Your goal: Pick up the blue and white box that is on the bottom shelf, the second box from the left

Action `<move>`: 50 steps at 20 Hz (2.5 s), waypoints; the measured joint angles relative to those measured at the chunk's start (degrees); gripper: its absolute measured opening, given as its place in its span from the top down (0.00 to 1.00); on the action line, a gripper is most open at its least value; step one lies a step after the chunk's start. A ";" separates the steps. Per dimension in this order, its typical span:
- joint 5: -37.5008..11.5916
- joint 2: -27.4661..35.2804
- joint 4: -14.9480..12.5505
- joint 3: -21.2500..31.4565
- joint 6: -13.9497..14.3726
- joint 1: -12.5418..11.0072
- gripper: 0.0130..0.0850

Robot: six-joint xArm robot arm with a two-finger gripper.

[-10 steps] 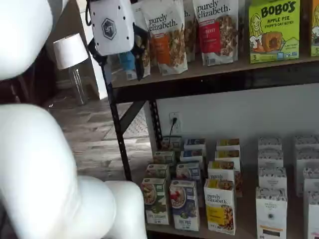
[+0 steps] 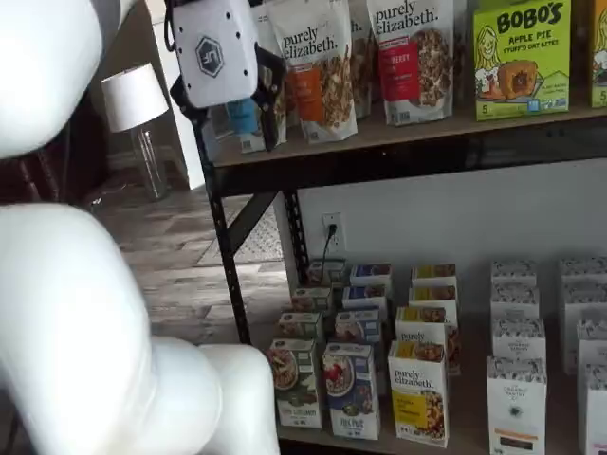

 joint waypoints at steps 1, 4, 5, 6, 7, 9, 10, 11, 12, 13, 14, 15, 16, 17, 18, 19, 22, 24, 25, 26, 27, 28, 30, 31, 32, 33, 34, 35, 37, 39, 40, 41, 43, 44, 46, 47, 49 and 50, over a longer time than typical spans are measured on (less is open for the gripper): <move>-0.50 -0.11 -0.08 0.42 -0.09 -0.07 0.00; -2.07 -0.24 -0.40 2.05 -0.25 -0.14 0.00; -2.92 -0.35 -0.35 2.85 -0.41 -0.35 0.00; -3.62 -0.45 -0.29 3.50 -0.51 -0.48 0.00; -4.50 -0.56 -0.22 4.28 -0.63 -0.63 0.00; -6.23 -0.70 -0.15 5.87 -0.89 -0.93 0.00; -7.02 -0.65 0.08 6.65 -1.16 -1.29 0.00; -7.66 -0.46 0.13 7.39 -1.37 -1.51 0.00; -8.35 -0.27 0.10 8.15 -1.54 -1.67 0.00; -9.44 -0.11 0.17 9.25 -1.81 -1.95 0.00; -10.78 0.03 0.47 10.48 -2.19 -2.40 0.00; -11.79 0.15 0.65 11.41 -2.41 -2.66 0.00; -12.84 0.31 0.72 12.33 -2.54 -2.79 0.00; -14.19 0.59 0.53 13.53 -2.53 -2.72 0.00; -15.35 0.74 0.41 14.47 -2.51 -2.67 0.00; -16.55 0.83 0.35 15.42 -2.52 -2.67 0.00; -21.02 1.05 0.06 18.63 -2.57 -2.71 0.00; -23.60 1.29 0.31 20.31 -2.98 -3.12 0.00; -24.79 1.52 0.64 21.06 -3.35 -3.49 0.00; -25.95 1.75 0.81 21.78 -3.63 -3.75 0.00; -27.00 1.99 0.86 22.41 -3.78 -3.89 0.00; -28.00 2.29 0.85 23.03 -3.88 -3.96 0.00; -29.97 3.07 1.04 24.21 -4.12 -4.13 0.00; -31.00 3.51 1.15 24.82 -4.20 -4.17 0.00; -32.42 4.02 1.28 25.62 -4.23 -4.15 0.00; -33.72 4.54 1.47 26.35 -4.26 -4.11 0.00; -34.78 5.10 1.55 26.93 -4.24 -4.02 0.00; -36.22 5.81 1.66 27.68 -4.18 -3.89 0.00; -39.47 7.73 2.19 29.20 -4.28 -3.72 0.00; -42.43 10.01 2.30 30.35 -4.06 -3.31 0.00; -44.09 11.24 2.36 30.91 -3.94 -3.08 0.00; -45.70 12.51 2.59 31.39 -3.94 -2.93 0.00; -48.47 14.70 2.96 32.11 -3.94 -2.64 0.00; -49.91 15.87 3.25 32.45 -4.03 -2.50 0.00; -52.63 18.19 3.84 33.08 -4.15 -2.16 0.00; -53.90 19.28 4.20 33.40 -4.28 -2.00 0.00; -56.38 21.56 4.94 33.96 -4.63 -1.76 0.00; -57.59 22.69 5.17 34.20 -4.74 -1.64 0.00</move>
